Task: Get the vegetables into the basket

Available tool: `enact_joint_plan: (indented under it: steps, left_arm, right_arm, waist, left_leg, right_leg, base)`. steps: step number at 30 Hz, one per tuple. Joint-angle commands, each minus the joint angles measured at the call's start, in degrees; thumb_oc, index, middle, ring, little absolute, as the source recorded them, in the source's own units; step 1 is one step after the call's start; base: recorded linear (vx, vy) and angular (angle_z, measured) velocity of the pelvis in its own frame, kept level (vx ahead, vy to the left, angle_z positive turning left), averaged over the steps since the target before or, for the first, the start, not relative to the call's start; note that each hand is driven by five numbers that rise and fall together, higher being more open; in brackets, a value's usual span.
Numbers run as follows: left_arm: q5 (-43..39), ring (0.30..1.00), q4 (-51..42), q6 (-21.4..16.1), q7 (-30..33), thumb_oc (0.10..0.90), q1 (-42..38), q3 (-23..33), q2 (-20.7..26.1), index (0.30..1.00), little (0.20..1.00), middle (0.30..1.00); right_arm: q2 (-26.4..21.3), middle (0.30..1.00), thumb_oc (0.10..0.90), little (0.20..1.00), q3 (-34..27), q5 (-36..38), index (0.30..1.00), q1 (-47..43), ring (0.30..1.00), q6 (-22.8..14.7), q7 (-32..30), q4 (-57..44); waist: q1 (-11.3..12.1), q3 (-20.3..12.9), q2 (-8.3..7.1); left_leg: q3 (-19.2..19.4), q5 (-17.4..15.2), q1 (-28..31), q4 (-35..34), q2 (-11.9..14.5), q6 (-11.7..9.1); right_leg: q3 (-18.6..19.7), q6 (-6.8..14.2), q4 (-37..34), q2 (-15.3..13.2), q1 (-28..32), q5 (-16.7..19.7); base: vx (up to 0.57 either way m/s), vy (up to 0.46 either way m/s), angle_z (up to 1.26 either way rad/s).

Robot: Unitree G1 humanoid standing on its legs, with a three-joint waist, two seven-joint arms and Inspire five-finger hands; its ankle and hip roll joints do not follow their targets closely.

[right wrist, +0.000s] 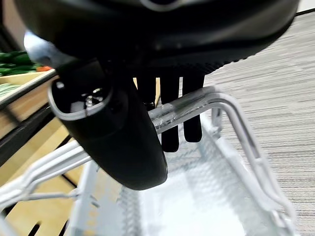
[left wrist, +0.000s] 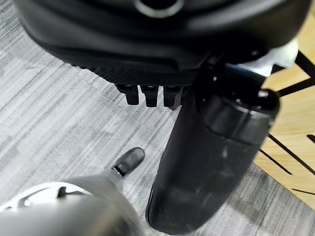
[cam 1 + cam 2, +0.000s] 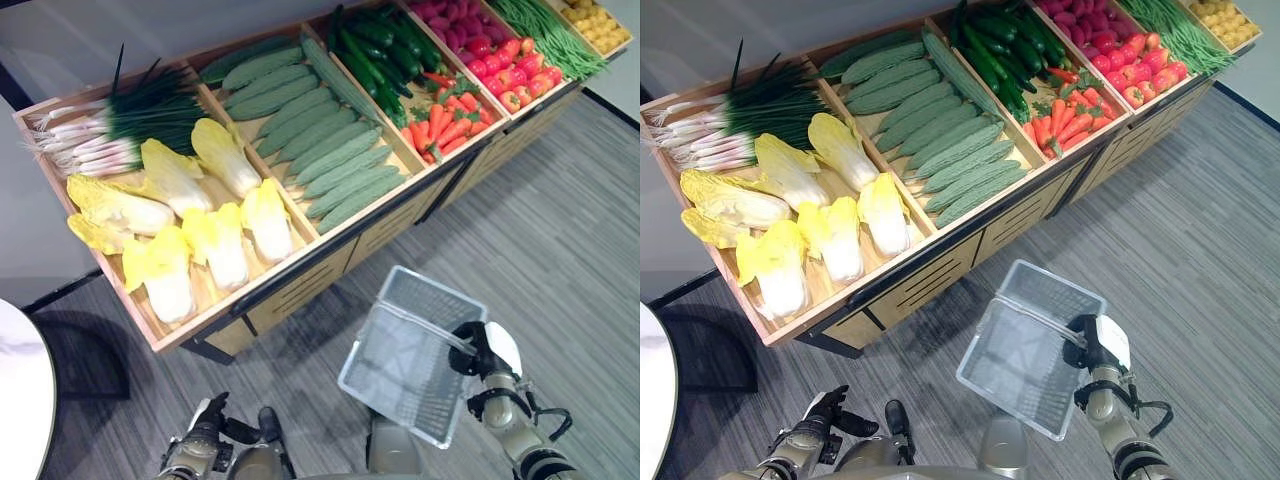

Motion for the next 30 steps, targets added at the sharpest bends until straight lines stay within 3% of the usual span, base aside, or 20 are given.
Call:
enact_joint_plan:
  steps: [1, 4, 7, 8, 12, 13, 18, 25, 26, 28, 30]
  left_arm:
    - [-0.3, 1.000, -0.5, -1.6, -0.2, 0.900, -1.3, -0.5, -1.9, 1.000, 1.000, 1.000]
    - [0.8, 1.000, 0.3, -0.8, -0.6, 0.900, -0.5, 0.0, -2.8, 1.000, 1.000, 1.000]
    - [1.3, 1.000, 0.4, -0.5, -0.2, 0.900, -0.6, -0.3, -3.3, 1.000, 1.000, 1.000]
    - [0.4, 1.000, 0.3, -0.5, 0.4, 0.900, -1.4, -0.1, -3.9, 1.000, 1.000, 1.000]
    - [-0.7, 1.000, 0.5, -0.2, 1.6, 0.900, -1.0, 0.9, -5.0, 1.000, 1.000, 1.000]
    - [-1.7, 1.000, 1.2, 0.3, 3.1, 0.900, -0.6, 2.3, -5.8, 1.000, 1.000, 1.000]
    - [-4.2, 1.000, 3.6, 1.3, 9.0, 0.900, 0.7, 6.0, -6.5, 1.000, 1.000, 1.000]
    - [-9.7, 1.000, 6.8, 1.8, 16.1, 0.900, 2.6, 12.4, -6.8, 1.000, 1.000, 1.000]
    - [-13.8, 1.000, 6.7, 0.4, 19.6, 0.900, 2.7, 16.6, -5.6, 1.000, 1.000, 1.000]
    - [-15.5, 1.000, 7.0, 0.1, 21.4, 0.900, 2.8, 18.4, -5.3, 1.000, 1.000, 1.000]
    - [-20.3, 1.000, 7.7, -1.2, 25.5, 0.900, 3.2, 23.9, -4.0, 1.000, 1.000, 1.000]
  right_arm:
    - [-6.0, 0.300, 0.400, 0.300, -3.2, 2.2, 0.300, -4.0, 0.300, -2.1, -4.9, -4.1]
    - [-8.1, 0.300, 0.400, 0.300, -5.8, 2.0, 0.300, 0.3, 0.300, -1.7, -4.9, -6.0]
    - [-9.1, 0.300, 0.400, 0.300, -7.1, 2.0, 0.300, 2.1, 0.300, -1.7, -5.4, -6.1]
    - [-8.6, 0.300, 0.400, 0.300, -7.5, 2.2, 0.300, 3.7, 0.300, -1.6, -5.6, -5.0]
    - [-7.0, 0.300, 0.400, 0.300, -6.9, 2.6, 0.300, 4.6, 0.300, -2.4, -6.2, -1.9]
    - [-6.1, 0.300, 0.400, 0.300, -5.6, 2.3, 0.300, 5.1, 0.300, -3.1, -6.2, -0.1]
    - [-3.0, 0.300, 0.400, 0.300, -3.0, 2.8, 0.300, 5.0, 0.300, -3.8, -6.4, 5.3]
    - [1.7, 0.300, 0.400, 0.300, -0.8, 5.0, 0.300, 4.1, 0.300, -4.1, -6.0, 13.1]
    - [2.3, 0.300, 0.400, 0.300, -0.8, 5.4, 0.300, 4.2, 0.300, -4.1, -6.1, 14.1]
    - [3.1, 0.300, 0.400, 0.300, -0.9, 5.9, 0.300, 4.4, 0.300, -4.0, -6.3, 14.7]
    - [4.5, 0.300, 0.400, 0.300, -1.1, 6.9, 0.300, 5.0, 0.300, -4.1, -6.1, 16.2]
  waist:
    - [-0.5, -0.1, 1.78]
    - [-0.4, -1.4, 3.45]
    - [-0.6, -1.5, 4.24]
    - [-1.0, -1.8, 4.02]
    - [-0.8, -2.7, 4.27]
    - [-0.9, -3.2, 4.52]
    - [-0.4, -4.3, 4.95]
    - [0.7, -5.1, 4.12]
    - [1.0, -5.2, 4.03]
    - [1.1, -5.5, 3.90]
    - [1.3, -6.0, 3.54]
  left_leg:
    - [-3.6, -5.2, 4.1, 1.5, 4.4, -5.1]
    - [-7.3, -2.4, 2.5, 2.8, 8.7, -8.1]
    - [-8.6, 0.3, 1.4, 2.4, 9.5, -9.1]
    - [-7.0, 1.0, 0.3, 4.2, 9.4, -9.4]
    - [-6.0, 0.1, 0.4, 3.7, 8.5, -9.3]
    - [-3.9, 0.6, 0.8, 1.7, 8.4, -9.3]
    - [-4.4, -1.6, 2.3, 0.4, 7.4, -8.6]
    - [-4.2, -3.2, 3.0, 0.4, 6.1, -8.0]
    - [-4.3, -3.6, 3.3, 0.4, 6.0, -8.0]
    - [-4.4, -3.4, 3.1, 0.4, 5.9, -8.0]
    - [-4.4, -3.6, 3.3, 0.4, 5.8, -8.0]
  right_leg:
    - [-0.5, 0.7, 5.8, 2.8, 0.5, 1.3]
    - [-4.9, -3.1, 5.9, 6.8, 4.2, -2.7]
    - [-7.1, -4.1, 5.6, 7.4, 5.3, -3.6]
    - [-9.6, -4.5, 4.0, 6.5, 6.5, -3.2]
    - [-11.1, -4.2, 1.4, 6.1, 8.3, -2.5]
    - [-11.9, -3.8, 0.6, 5.4, 9.0, -1.9]
    - [-11.6, -3.5, 0.0, 5.1, 10.0, -1.6]
    - [-11.6, -2.5, -0.4, 3.6, 10.0, -0.5]
    - [-11.7, -2.4, -0.4, 3.5, 10.3, -0.7]
    - [-11.8, -2.3, -0.4, 3.3, 10.3, -0.6]
    - [-11.8, -2.2, -0.4, 3.1, 10.6, -0.6]
  base:
    - [0.16, -0.344, 0.57]
    - [0.17, -0.545, 0.39]
    - [0.05, -0.265, 0.90]
    - [0.00, -0.107, 0.27]
    - [0.03, -0.027, 0.48]
    - [0.06, 0.041, 0.19]
    - [0.05, 0.075, 0.15]
    - [0.00, 0.082, 0.00]
    - [0.00, 0.062, 0.05]
    - [0.00, 0.042, -0.03]
    - [0.01, 0.043, -0.05]
